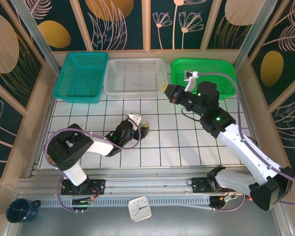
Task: Untangle the cables
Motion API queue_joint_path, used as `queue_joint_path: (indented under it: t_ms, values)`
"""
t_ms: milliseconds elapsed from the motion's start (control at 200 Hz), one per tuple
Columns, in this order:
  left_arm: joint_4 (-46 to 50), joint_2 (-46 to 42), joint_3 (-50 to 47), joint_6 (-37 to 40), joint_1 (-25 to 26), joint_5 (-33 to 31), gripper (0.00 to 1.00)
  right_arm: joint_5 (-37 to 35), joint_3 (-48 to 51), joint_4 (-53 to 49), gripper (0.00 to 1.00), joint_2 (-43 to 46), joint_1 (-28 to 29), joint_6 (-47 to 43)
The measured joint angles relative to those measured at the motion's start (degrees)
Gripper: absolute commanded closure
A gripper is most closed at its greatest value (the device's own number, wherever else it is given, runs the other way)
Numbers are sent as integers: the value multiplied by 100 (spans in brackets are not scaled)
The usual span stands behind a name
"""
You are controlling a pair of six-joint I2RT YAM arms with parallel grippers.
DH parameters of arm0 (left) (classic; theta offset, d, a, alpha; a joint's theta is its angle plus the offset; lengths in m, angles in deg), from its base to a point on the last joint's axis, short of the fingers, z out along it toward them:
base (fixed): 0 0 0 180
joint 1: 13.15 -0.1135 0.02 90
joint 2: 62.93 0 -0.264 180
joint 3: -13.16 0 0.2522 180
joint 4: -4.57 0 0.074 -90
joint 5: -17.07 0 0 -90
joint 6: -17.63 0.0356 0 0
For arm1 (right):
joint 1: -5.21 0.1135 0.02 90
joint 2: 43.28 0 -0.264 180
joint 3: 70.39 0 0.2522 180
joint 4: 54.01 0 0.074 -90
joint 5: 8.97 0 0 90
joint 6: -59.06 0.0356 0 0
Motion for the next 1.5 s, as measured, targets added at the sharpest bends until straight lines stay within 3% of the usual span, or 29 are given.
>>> queue_joint_path:
  t_ms: [380, 790, 1041, 1301, 1331, 1421, 1501]
  values:
    - [407, -1003, 258, -278, 0, 103, 5, -15, 192, -192, 100, 61, -1657, -31]
    - [1279, -1873, 612, -903, 0, 146, 1, 129, -79, -20, 100, -1661, -3003, -168]
    - [1574, -2004, 699, -1180, 0, 149, 1, 289, -977, 63, 100, -2953, -3224, -216]
    - [1683, -2011, 704, -1307, 0, 146, 1, 446, -1827, 173, 100, -3648, -3224, -170]
    - [1685, -2011, 704, -1309, 0, 146, 1, 448, -1878, 197, 92, -3696, -3222, -166]
    - [1685, -2011, 704, -1318, 0, 144, 1, 470, -2017, 247, 54, -3853, -3222, -136]
    - [1696, -2013, 704, -1335, 0, 142, 1, 496, -2065, 282, 46, -3982, -3222, -140]
